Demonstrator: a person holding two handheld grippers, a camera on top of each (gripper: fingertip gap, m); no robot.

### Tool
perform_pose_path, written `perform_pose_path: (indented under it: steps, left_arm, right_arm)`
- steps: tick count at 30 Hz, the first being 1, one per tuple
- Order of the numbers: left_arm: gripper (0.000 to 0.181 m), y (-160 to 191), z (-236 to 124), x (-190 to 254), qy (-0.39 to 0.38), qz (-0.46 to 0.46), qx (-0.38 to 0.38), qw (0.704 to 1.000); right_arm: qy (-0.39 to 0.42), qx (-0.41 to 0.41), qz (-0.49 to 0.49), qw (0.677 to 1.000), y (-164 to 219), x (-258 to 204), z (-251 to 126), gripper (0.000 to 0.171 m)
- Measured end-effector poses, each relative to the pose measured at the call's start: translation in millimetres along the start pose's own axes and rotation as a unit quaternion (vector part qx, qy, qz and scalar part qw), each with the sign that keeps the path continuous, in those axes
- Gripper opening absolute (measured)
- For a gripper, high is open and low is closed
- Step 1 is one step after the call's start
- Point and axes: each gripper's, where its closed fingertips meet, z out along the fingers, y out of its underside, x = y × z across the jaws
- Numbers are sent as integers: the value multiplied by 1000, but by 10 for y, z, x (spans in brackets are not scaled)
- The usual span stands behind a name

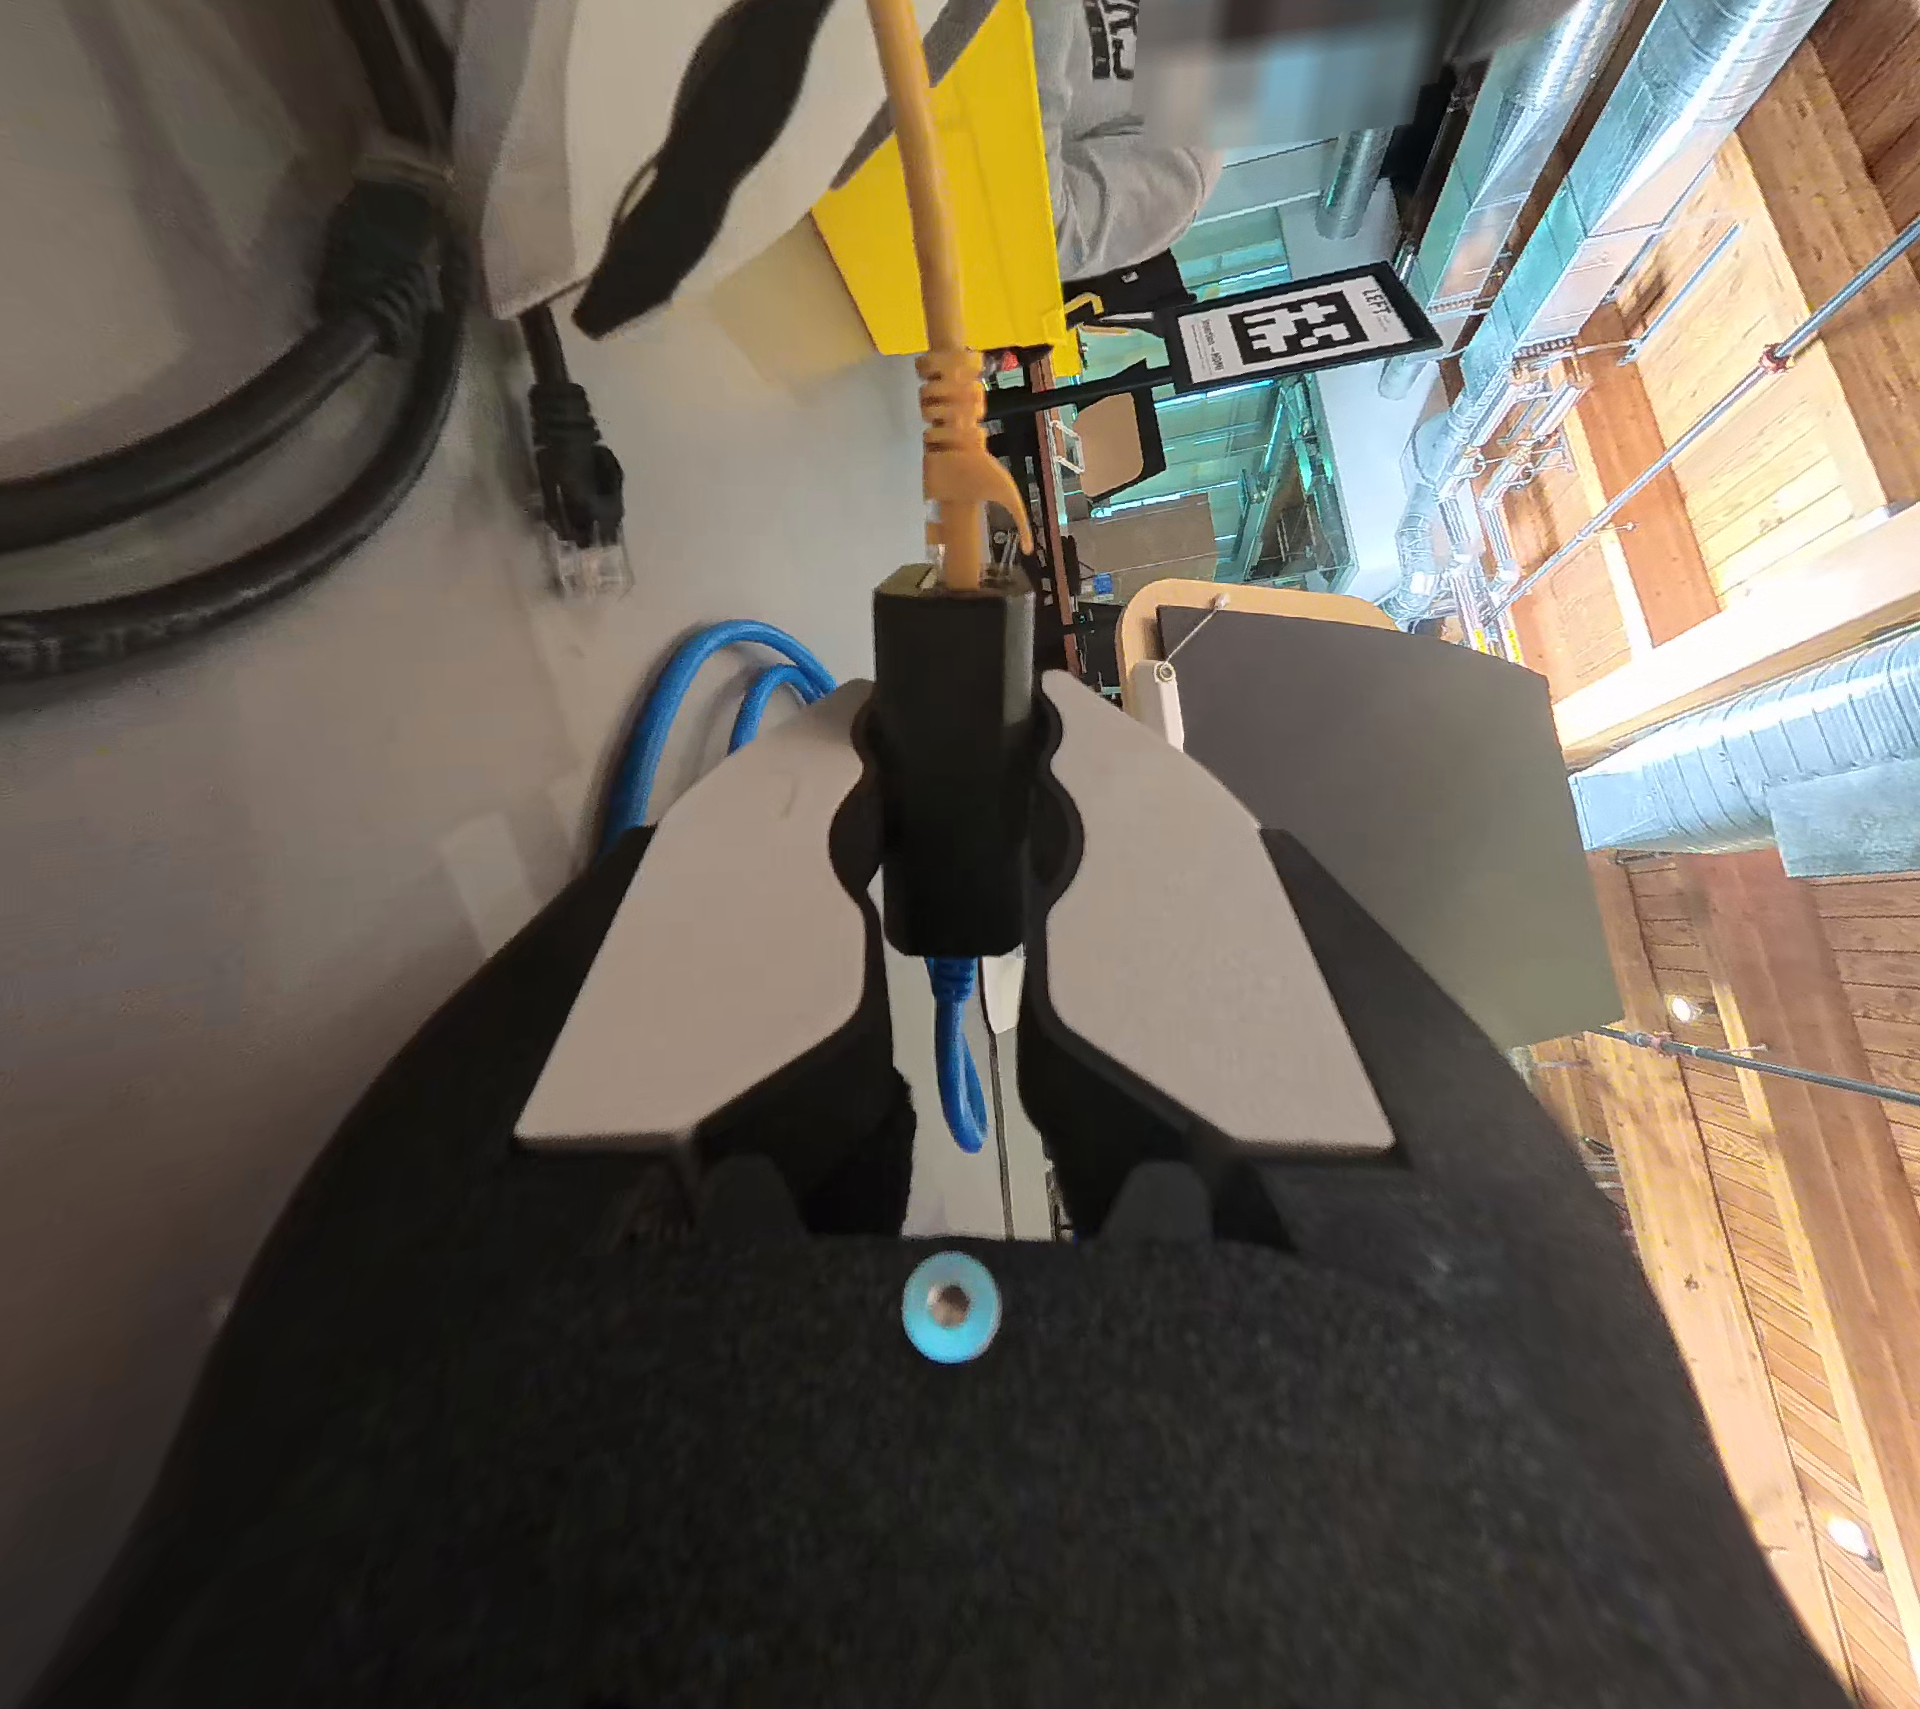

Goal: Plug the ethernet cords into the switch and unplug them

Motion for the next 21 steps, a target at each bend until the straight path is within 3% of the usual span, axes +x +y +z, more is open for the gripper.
perform_pose_path:
  steps: [1,5,8,11,15,21]
  left_arm:
    - [6,15,26,-3,-7,11,-6,1000]
    - [5,-2,32,22,-28,64,-10,998]
    - [6,16,13,-17,-28,28,-20,999]
    - [5,-132,-123,40,54,-80,35,995]
    - [5,-356,-393,84,165,-190,95,963]
    - [5,-369,-513,296,250,-199,90,943]
  right_arm:
    - [-1,1,-1,1000,-6,-7,0,24]
    - [-2,3,-6,1000,-21,-20,-5,24]
    - [0,3,-8,1000,-19,-12,-5,24]
    - [6,0,-23,1000,-23,-10,-4,24]
    - [18,5,-41,999,-69,-1,-11,24]
    - [22,2,-50,998,-51,7,-14,24]
